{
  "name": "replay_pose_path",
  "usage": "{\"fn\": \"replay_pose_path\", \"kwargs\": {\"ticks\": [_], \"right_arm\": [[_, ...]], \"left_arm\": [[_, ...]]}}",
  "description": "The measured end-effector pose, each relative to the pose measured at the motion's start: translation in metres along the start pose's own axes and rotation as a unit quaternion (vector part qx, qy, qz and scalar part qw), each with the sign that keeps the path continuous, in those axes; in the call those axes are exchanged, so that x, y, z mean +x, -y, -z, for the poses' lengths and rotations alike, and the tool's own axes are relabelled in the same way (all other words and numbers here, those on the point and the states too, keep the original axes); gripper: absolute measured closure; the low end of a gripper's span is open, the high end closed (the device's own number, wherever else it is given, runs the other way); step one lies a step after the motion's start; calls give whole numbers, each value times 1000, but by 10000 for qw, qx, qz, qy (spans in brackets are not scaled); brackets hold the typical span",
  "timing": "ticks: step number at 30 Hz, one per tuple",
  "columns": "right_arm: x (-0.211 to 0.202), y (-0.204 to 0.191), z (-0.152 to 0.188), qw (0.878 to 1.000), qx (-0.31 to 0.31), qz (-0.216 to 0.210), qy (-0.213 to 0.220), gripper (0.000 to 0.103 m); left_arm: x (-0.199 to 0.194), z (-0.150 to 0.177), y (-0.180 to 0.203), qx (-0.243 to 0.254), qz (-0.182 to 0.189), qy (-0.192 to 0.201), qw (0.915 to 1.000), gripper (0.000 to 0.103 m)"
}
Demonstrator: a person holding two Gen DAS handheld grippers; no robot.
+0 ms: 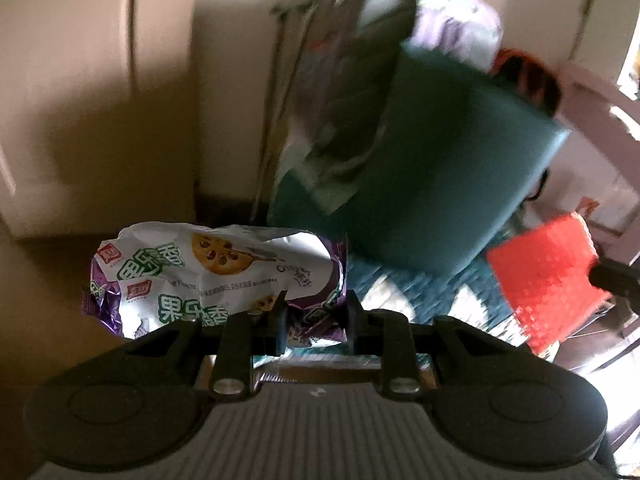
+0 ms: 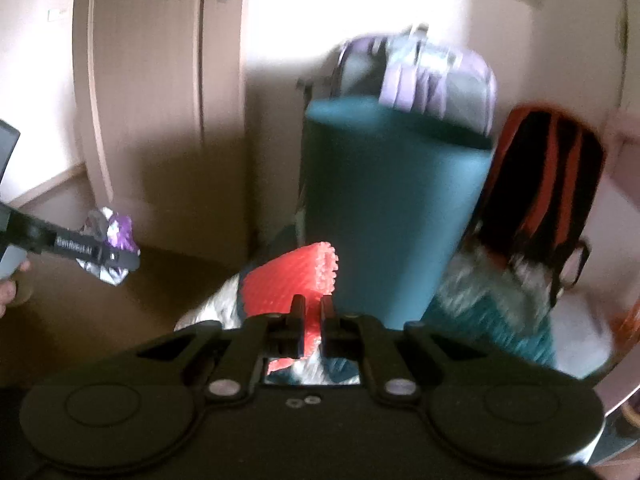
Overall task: Collect trash
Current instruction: 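Lift the snack wrapper with the left tool while the right tool lifts the red net toward the wastebasket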
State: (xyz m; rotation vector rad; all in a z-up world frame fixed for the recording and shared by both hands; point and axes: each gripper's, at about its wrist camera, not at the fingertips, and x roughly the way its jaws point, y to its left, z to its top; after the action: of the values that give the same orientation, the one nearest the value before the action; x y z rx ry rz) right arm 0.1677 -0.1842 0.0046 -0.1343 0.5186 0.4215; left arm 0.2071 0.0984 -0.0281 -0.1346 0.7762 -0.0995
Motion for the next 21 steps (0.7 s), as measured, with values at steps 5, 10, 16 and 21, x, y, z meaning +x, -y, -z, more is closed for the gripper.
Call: {"fn": "replay_pose_path", "kwargs": {"ticks": [5,10,16,21], "right_arm": [[-25,23,-48,9977,-62,273,611,98],[-38,48,-94,9918,-170,605,1117,98],[-34,69,-134,9860,-318,918,1354,98],[-22,86,-149,9840,-355,1117,1343,98]], "left_arm": [[-29,-45,45,267,284,372,9985,77],[-57,-107,86,192,937,686,9930,77],[-69,-172,135,127,1683,1174,9786,77],[-51,-202,159,73,1934,1155,9743,77]]}}
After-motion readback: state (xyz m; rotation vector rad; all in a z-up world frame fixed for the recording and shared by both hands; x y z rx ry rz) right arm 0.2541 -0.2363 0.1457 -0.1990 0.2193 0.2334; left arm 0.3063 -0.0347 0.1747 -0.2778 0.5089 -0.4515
